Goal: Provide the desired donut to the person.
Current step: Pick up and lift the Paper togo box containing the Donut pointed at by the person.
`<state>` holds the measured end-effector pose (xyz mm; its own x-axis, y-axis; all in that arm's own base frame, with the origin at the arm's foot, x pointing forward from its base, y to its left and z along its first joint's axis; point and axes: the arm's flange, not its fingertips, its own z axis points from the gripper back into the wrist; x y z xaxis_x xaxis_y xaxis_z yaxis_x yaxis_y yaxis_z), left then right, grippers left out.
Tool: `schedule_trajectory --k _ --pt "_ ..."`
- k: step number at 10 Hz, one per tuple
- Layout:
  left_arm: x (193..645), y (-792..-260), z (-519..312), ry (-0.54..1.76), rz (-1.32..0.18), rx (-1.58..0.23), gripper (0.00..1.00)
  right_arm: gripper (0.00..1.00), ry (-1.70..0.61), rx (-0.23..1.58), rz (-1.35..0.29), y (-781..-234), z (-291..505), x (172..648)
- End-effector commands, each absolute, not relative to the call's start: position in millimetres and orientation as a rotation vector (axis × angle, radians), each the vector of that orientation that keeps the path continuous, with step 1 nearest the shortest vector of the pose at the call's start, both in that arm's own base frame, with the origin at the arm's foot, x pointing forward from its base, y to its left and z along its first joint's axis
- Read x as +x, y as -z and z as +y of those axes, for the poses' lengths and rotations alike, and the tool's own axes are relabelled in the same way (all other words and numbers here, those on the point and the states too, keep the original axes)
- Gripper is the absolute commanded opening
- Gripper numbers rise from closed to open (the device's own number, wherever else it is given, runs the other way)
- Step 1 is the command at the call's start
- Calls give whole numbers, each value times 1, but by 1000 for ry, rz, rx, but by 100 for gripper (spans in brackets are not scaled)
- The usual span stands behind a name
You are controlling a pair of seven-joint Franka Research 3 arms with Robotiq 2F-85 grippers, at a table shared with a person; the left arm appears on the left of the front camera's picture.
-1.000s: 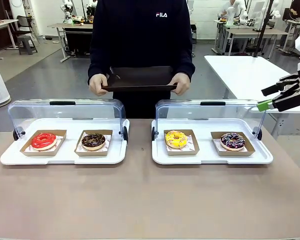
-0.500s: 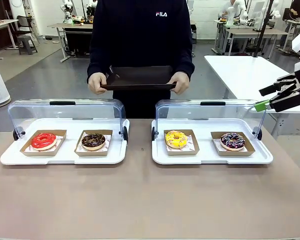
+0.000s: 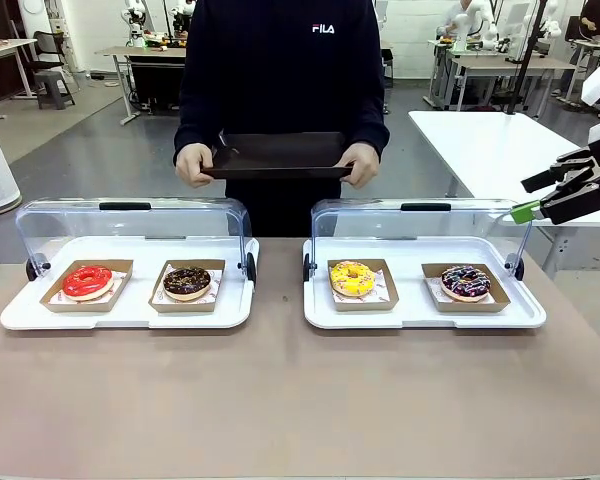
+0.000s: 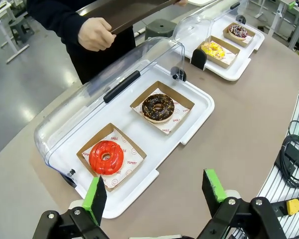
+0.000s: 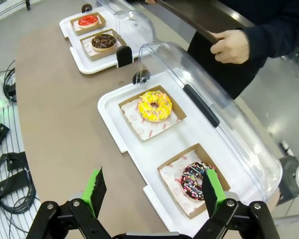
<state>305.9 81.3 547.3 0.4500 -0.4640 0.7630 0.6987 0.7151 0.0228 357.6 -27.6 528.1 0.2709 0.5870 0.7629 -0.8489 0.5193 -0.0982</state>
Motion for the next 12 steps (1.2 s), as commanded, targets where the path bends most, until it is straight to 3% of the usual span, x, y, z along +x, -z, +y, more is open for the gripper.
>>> schedule_trajectory --k 1,12 --pt "306 -548 82 735 -838 -321 100 100 -1000 388 -861 -526 -27 358" --pt "306 -548 82 735 -838 -321 100 100 -1000 388 -861 -526 -27 358"
